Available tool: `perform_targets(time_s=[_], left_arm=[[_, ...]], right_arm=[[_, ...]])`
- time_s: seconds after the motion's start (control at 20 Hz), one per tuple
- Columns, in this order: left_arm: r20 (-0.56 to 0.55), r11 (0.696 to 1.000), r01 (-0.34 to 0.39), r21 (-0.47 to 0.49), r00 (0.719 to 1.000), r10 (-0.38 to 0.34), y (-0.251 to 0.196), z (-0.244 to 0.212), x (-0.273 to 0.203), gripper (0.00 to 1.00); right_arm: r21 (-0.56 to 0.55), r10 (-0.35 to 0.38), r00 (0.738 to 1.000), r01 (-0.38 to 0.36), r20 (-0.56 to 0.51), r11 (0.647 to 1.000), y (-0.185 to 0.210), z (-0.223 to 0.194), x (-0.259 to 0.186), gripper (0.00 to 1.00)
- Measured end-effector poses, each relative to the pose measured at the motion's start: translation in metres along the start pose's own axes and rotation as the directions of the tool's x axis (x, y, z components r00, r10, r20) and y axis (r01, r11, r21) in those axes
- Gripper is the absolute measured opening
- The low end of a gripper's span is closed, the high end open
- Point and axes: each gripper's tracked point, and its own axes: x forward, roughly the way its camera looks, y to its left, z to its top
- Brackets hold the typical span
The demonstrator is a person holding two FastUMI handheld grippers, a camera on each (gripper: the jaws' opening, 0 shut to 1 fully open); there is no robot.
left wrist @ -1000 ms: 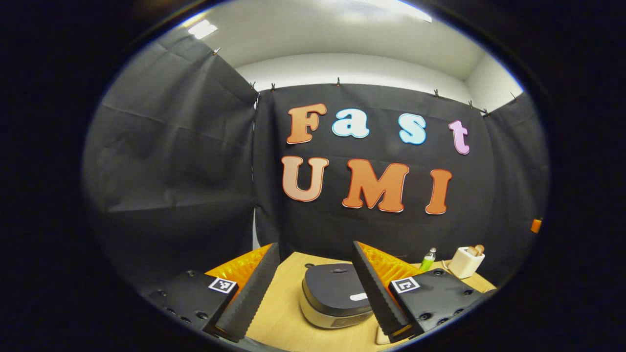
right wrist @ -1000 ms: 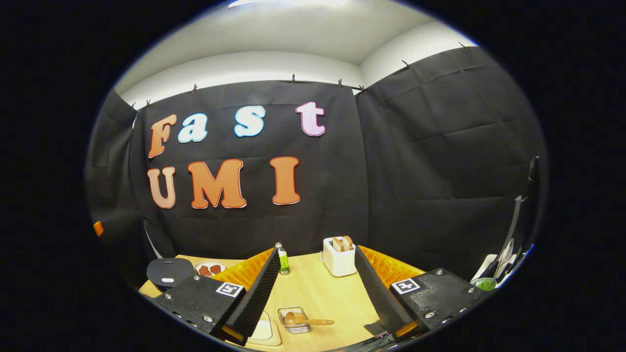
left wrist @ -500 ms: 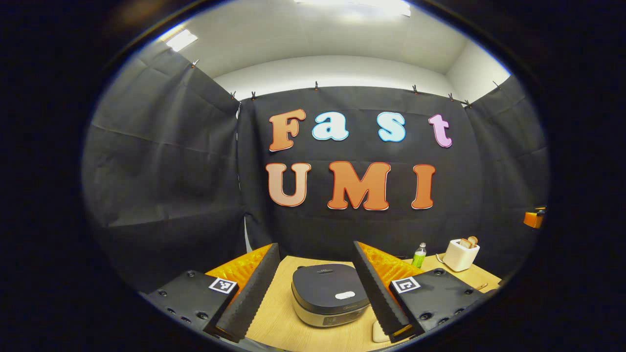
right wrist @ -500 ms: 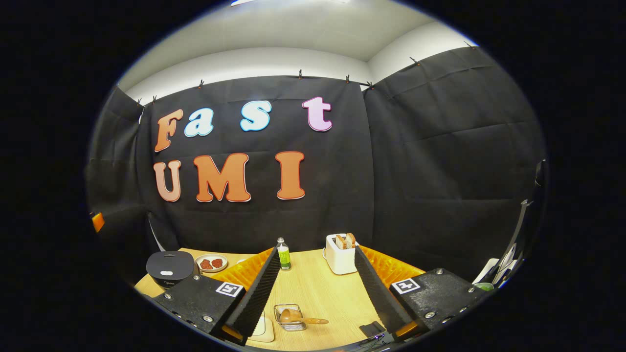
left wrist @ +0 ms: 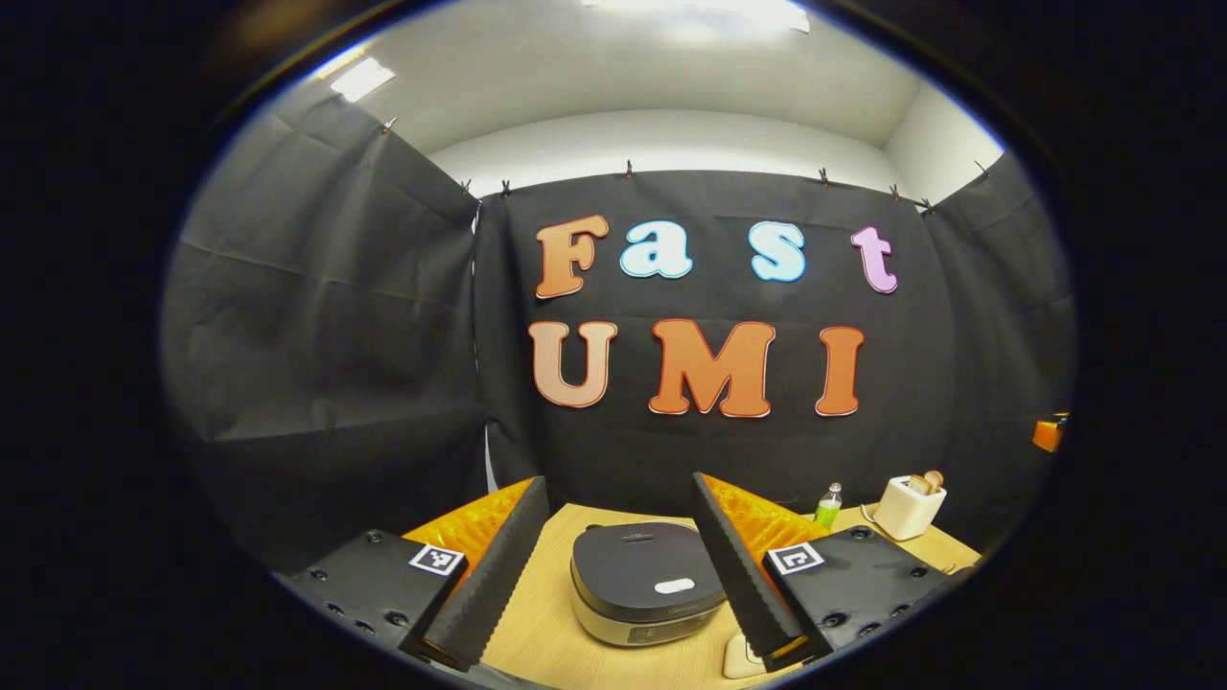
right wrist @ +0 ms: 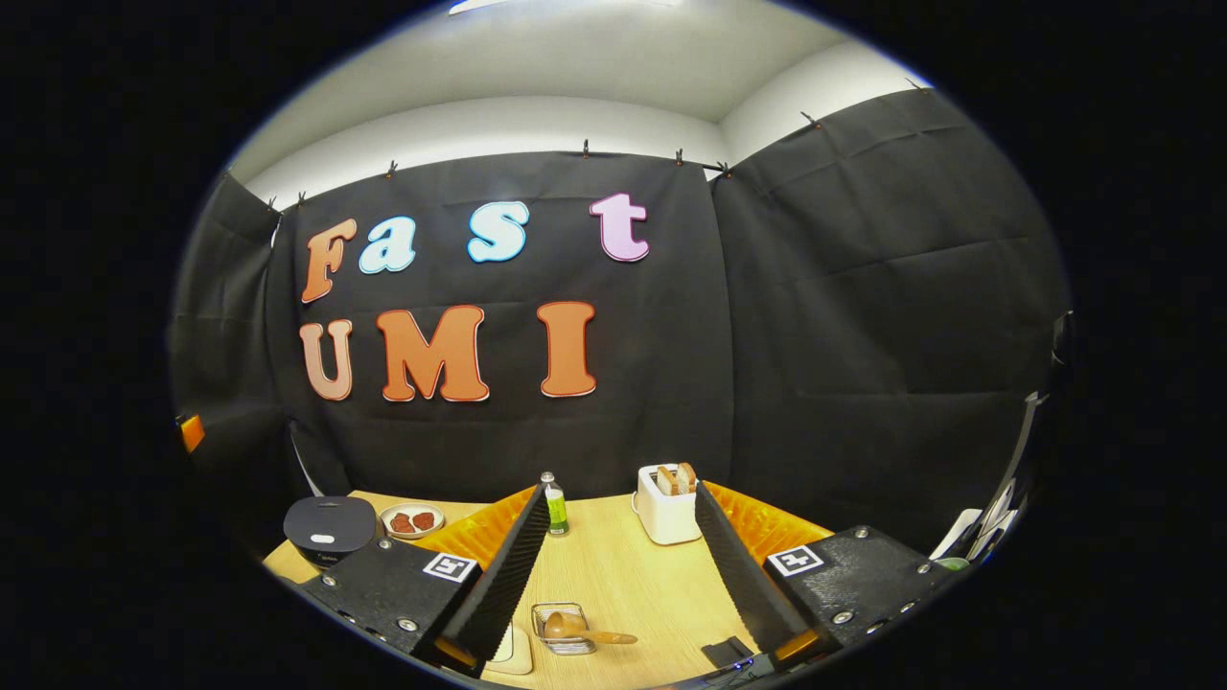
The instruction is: Close the left gripper, press the button to open the rice cooker; take a wooden spoon from the chopstick holder with the right hand, scoop a spoonful of rice and pour it into the rice cooker, then put the wooden spoon back into the chopstick holder.
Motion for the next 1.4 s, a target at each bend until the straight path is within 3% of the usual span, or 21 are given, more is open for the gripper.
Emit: perform_targets(time_s=[0.4,0.7,0.85,1.0,1.15,1.2,1.25,1.4], left_arm=[[-0.043,0.999,-0.001,0.032,0.999,0.003,-0.002,-0.008,0.001,0.98],[-0.071,0.999,0.032,0.025,0.997,-0.031,-0.011,-0.012,0.003,0.73],[-0.096,0.996,0.090,0.004,0.991,-0.089,-0.019,-0.018,0.004,0.72],[-0.095,0.996,0.083,0.016,0.992,-0.081,-0.020,-0.016,0.002,0.18],[-0.099,0.994,0.105,-0.010,0.989,-0.106,-0.026,-0.017,0.008,0.16],[-0.104,0.994,0.110,-0.012,0.988,-0.111,-0.028,-0.019,0.008,0.06],[-0.120,0.992,0.122,-0.010,0.985,-0.123,-0.031,-0.023,0.010,0.04],[-0.190,0.986,0.169,-0.002,0.968,-0.166,-0.039,-0.042,0.021,0.04]], right_arm=[[0.002,0.014,1.000,-0.014,-0.018,1.000,-0.001,-0.011,0.006,0.94],[0.006,0.001,1.000,-0.001,-0.020,1.000,-0.009,-0.011,0.005,0.94],[-0.001,-0.004,1.000,0.003,-0.019,1.000,-0.011,-0.010,0.005,0.95],[-0.007,-0.001,1.000,0.001,-0.021,1.000,-0.011,-0.012,0.004,0.95],[-0.012,-0.003,1.000,0.003,-0.025,1.000,-0.012,-0.013,0.003,0.95],[-0.011,-0.003,1.000,0.002,-0.027,1.000,-0.012,-0.014,0.004,0.94],[-0.010,-0.002,1.000,0.002,-0.027,1.000,-0.012,-0.014,0.004,0.94],[-0.008,-0.007,1.000,0.006,-0.029,1.000,-0.013,-0.016,0.004,0.95]])
